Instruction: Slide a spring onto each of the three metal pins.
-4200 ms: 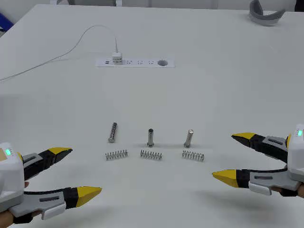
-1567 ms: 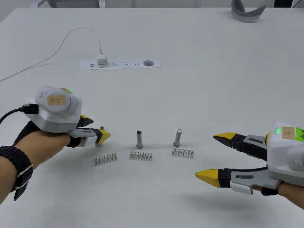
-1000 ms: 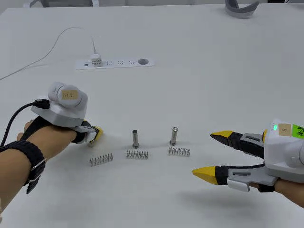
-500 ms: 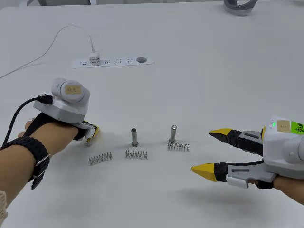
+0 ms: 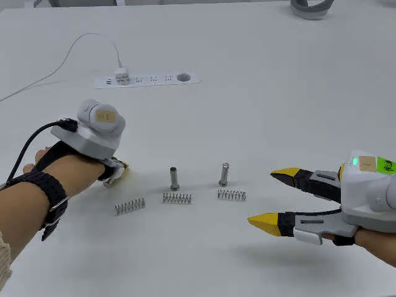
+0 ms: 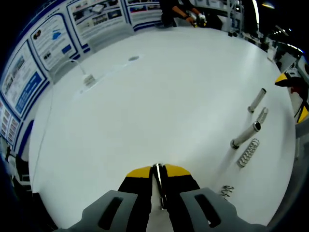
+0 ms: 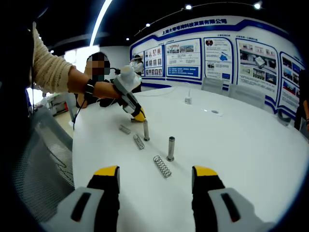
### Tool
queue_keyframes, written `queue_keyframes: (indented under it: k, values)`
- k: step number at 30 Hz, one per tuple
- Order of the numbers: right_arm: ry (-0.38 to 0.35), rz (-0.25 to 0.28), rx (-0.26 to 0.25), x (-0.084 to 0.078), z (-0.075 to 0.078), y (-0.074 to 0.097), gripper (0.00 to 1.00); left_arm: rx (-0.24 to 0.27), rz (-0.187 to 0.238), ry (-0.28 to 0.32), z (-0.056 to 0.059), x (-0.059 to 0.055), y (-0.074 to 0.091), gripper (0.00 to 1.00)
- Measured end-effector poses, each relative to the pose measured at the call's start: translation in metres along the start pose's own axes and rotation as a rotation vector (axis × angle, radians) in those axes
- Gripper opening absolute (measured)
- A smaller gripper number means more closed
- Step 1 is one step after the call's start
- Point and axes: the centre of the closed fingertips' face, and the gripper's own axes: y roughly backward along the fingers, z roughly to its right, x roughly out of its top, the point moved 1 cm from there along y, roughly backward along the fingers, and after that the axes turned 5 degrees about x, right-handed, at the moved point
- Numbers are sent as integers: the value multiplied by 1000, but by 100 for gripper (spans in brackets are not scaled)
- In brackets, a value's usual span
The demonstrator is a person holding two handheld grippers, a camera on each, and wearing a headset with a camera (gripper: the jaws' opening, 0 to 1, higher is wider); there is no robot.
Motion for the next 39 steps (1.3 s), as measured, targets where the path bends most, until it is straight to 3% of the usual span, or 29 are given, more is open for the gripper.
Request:
queue_keyframes:
  k: [15, 19, 27, 39]
  values:
    - [8, 0, 4, 2, -1, 0, 61, 12, -24, 62, -1, -2, 1, 7]
    - [6, 2, 0, 2, 0, 1, 61, 4, 6, 109, -2, 0, 6, 7]
    - [11, 2, 3, 4, -4, 0, 61, -21, 48, 146, -3, 5, 23, 7]
    - [20, 0, 10, 5, -7, -1, 61, -26, 106, 174, 1, 2, 45, 7]
